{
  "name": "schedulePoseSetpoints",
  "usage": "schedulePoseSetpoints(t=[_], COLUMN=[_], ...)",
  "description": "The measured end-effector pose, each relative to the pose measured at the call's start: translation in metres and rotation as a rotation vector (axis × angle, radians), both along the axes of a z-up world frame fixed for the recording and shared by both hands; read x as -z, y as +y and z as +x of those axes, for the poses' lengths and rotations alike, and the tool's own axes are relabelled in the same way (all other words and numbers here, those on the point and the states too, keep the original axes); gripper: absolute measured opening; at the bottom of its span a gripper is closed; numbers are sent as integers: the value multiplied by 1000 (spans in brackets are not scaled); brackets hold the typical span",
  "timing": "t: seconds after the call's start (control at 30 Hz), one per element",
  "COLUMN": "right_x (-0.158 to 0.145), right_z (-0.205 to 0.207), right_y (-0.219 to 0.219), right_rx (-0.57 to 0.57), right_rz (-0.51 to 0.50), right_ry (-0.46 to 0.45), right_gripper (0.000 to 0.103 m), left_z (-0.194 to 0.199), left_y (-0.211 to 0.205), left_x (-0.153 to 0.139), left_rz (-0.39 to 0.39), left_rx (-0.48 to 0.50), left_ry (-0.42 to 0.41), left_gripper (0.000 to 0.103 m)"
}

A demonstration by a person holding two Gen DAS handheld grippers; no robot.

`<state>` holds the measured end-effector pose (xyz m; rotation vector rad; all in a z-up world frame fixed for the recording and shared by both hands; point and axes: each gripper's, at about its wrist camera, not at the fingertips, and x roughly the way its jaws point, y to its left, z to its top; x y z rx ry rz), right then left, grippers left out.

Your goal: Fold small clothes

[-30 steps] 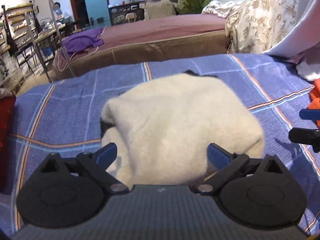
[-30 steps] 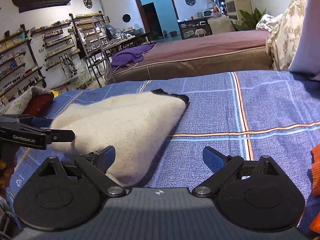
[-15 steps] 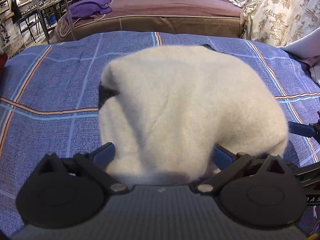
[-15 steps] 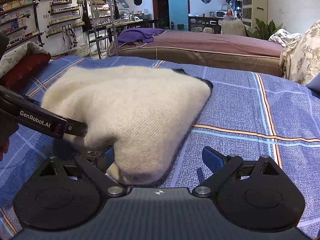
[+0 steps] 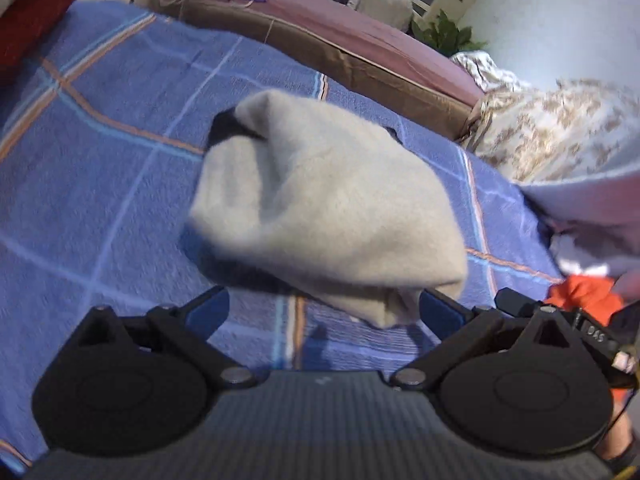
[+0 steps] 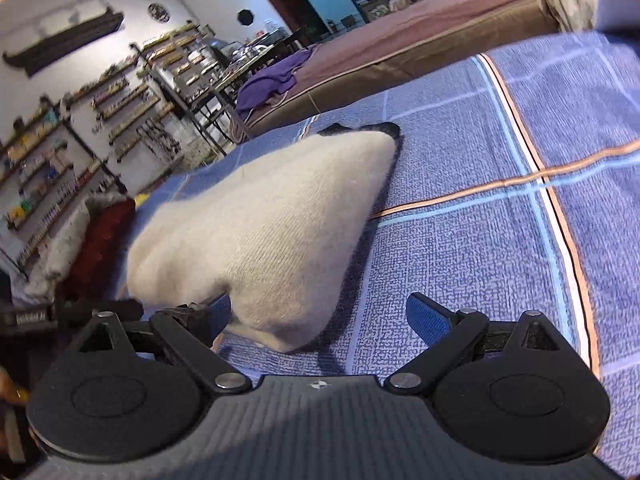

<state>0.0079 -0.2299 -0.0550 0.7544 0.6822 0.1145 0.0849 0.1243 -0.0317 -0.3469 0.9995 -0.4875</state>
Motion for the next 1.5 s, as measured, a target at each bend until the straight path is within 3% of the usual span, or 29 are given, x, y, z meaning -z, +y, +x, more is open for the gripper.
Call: schedulePoseSetpoints(t=[0.1,0.2,0.27,0.4,0.57,0.7,0.77,1.27,1.5], right_x=[12,21,23,29,38,37,38,37,29], right_z=[-6,-10,-14,-21,-20,-12,-7,38,54], right_y=[-20,-24,-20,-10,-5,-5,-7,-11,-3], right_rx=[93,154,172,174,209,203,207,172,145], right_rz=[274,416,429,501,608,625,642,646,514], right_ry=[50,88,106,119,149,148,164,200,229], right_gripper=[103,103,103,103,103,103,103,103,103], left_z=[-6,1,5,11,31,48,56,112,156], left_y=[19,23,22,17,10,2,1,-28,-47], left_x=[15,39,53,70,91,105,120,120,115], left_rz=[-175,-216,-254,-325,-525,-531,-594,-518,-477], left_rx=[-137,-205,-226,-288,-324,-357,-373,-376,-337], left_ry=[94,209,256,236,259,257,300,315,353], left_gripper=[103,103,103,103,103,103,103,103,103])
